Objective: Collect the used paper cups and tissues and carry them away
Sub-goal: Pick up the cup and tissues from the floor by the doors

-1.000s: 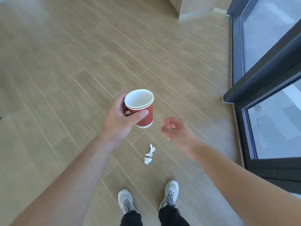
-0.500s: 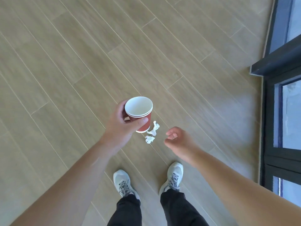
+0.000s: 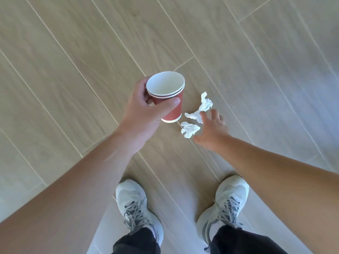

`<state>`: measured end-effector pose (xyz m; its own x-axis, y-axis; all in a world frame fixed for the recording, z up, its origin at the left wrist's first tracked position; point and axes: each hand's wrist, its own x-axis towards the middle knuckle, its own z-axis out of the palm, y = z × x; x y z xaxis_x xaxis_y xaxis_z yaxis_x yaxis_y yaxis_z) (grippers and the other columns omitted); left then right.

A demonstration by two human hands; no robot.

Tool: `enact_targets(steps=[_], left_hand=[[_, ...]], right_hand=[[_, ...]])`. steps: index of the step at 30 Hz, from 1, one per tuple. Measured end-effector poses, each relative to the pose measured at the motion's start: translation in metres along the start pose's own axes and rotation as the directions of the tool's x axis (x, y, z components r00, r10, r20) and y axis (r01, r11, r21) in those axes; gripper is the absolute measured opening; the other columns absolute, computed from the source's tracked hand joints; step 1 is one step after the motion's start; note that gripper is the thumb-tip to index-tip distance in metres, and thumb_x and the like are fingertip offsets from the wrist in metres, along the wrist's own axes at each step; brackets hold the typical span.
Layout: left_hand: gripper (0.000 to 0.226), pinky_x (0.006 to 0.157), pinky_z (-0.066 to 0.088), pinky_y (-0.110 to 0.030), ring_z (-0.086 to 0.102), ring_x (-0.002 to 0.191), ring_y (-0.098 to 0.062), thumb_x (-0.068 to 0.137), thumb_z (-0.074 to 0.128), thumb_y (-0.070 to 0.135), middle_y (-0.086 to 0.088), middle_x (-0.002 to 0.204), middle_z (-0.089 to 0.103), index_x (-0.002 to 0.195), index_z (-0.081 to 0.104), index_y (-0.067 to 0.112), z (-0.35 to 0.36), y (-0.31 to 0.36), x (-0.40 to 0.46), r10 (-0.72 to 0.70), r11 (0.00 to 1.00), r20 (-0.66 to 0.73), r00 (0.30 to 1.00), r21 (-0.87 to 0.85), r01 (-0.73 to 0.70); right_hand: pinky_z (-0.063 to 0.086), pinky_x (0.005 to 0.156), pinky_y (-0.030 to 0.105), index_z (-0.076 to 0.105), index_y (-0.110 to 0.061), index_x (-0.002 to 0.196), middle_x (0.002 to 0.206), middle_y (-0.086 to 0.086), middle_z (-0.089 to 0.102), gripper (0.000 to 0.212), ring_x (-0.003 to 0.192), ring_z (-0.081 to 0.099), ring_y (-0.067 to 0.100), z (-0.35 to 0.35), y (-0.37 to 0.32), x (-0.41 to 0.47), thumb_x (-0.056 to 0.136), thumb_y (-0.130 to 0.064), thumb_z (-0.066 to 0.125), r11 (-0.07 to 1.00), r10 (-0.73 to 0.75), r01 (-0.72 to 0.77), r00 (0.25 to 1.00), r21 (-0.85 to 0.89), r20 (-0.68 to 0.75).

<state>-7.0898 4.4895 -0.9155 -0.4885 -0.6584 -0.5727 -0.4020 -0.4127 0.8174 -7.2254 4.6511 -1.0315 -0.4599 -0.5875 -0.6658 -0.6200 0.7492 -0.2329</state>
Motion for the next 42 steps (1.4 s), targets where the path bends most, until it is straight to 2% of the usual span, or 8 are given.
enact_targets(steps=[6, 14, 21, 26, 31, 33, 38, 42], left_hand=[[0.081, 0.091, 0.052, -0.022, 0.065, 0.101, 0.001, 0.060, 0.087, 0.033, 0.011, 0.116, 0.069, 0.134, 0.055, 0.021, 0.002, -0.068, 0.029, -0.017, 0.995, 0.075, 0.997, 0.101, 0.010], [0.067, 0.086, 0.051, -0.017, 0.063, 0.093, 0.010, 0.064, 0.083, 0.027, 0.014, 0.112, 0.067, 0.125, 0.055, 0.029, 0.014, -0.089, 0.042, 0.002, 0.995, 0.093, 0.996, 0.097, -0.011], [0.062, 0.082, 0.048, -0.012, 0.062, 0.090, 0.010, 0.063, 0.082, 0.024, 0.012, 0.112, 0.067, 0.119, 0.056, 0.033, 0.021, -0.048, 0.022, 0.018, 0.997, 0.082, 0.996, 0.067, -0.024], [0.061, 0.099, 0.053, -0.030, 0.064, 0.108, -0.005, 0.063, 0.083, 0.028, 0.009, 0.120, 0.068, 0.116, 0.055, 0.039, 0.022, 0.018, -0.012, 0.051, 0.995, 0.088, 0.995, 0.086, -0.058], [0.067, 0.102, 0.054, -0.034, 0.065, 0.113, -0.009, 0.058, 0.086, 0.034, 0.011, 0.120, 0.069, 0.118, 0.055, 0.040, 0.016, 0.109, -0.057, 0.105, 0.991, 0.097, 0.990, 0.073, -0.112], [0.068, 0.100, 0.054, -0.031, 0.066, 0.112, -0.009, 0.057, 0.087, 0.038, 0.012, 0.118, 0.070, 0.118, 0.056, 0.041, 0.009, 0.148, -0.082, 0.123, 0.990, 0.082, 0.989, 0.056, -0.128], [0.069, 0.085, 0.055, -0.018, 0.069, 0.106, -0.005, 0.054, 0.087, 0.039, 0.017, 0.110, 0.074, 0.117, 0.060, 0.041, -0.024, 0.237, -0.158, 0.156, 0.987, 0.026, 0.987, -0.034, -0.155], [0.062, 0.092, 0.057, -0.033, 0.071, 0.108, -0.018, 0.053, 0.088, 0.040, 0.014, 0.112, 0.074, 0.107, 0.064, 0.058, -0.065, 0.306, -0.223, 0.213, 0.976, 0.025, 0.977, -0.051, -0.212]], right_hand=[[0.041, 0.086, 0.041, 0.036, -0.024, 0.132, 0.139, 0.008, 0.026, 0.077, 0.123, 0.033, 0.031, 0.050, 0.008, 0.056, 0.068, -0.045, 0.074, 0.976, -0.073, 0.065, 0.997, -0.207, -0.032], [0.039, 0.072, 0.038, 0.055, -0.007, 0.112, 0.118, 0.012, 0.050, 0.031, 0.108, 0.048, 0.033, 0.057, 0.014, 0.084, 0.084, -0.016, 0.063, 0.960, -0.187, 0.158, 0.977, -0.230, -0.107], [0.037, 0.064, 0.030, 0.059, -0.011, 0.095, 0.091, -0.002, 0.047, 0.014, 0.082, 0.052, 0.025, 0.022, 0.001, 0.043, 0.082, -0.014, 0.058, 0.985, -0.119, 0.131, 0.987, 0.111, -0.105], [0.042, 0.056, 0.031, 0.039, -0.023, 0.067, 0.079, -0.005, 0.048, 0.022, 0.071, 0.052, 0.022, -0.039, -0.026, -0.016, 0.078, -0.012, 0.055, 0.942, -0.064, 0.088, 0.994, 0.324, -0.085], [0.036, 0.043, 0.021, 0.046, -0.023, 0.066, 0.064, -0.010, 0.050, 0.017, 0.053, 0.051, 0.004, -0.122, -0.056, -0.087, 0.077, -0.016, 0.058, 0.876, 0.006, 0.061, 0.991, 0.479, -0.137], [0.037, 0.041, 0.014, 0.051, -0.025, 0.068, 0.060, -0.011, 0.054, 0.015, 0.053, 0.054, -0.001, -0.160, -0.067, -0.119, 0.076, -0.014, 0.059, 0.820, 0.042, 0.063, 0.985, 0.569, -0.170], [0.049, 0.045, 0.022, 0.060, -0.024, 0.072, 0.055, -0.016, 0.053, 0.007, 0.046, 0.051, 0.003, -0.281, -0.111, -0.215, 0.069, -0.018, 0.058, 0.634, 0.103, 0.079, 0.977, 0.769, -0.185], [0.043, 0.049, 0.027, 0.057, -0.023, 0.060, 0.060, -0.005, 0.051, 0.010, 0.046, 0.058, 0.017, -0.384, -0.171, -0.306, 0.069, -0.019, 0.060, 0.406, 0.093, 0.137, 0.977, 0.903, -0.191]])
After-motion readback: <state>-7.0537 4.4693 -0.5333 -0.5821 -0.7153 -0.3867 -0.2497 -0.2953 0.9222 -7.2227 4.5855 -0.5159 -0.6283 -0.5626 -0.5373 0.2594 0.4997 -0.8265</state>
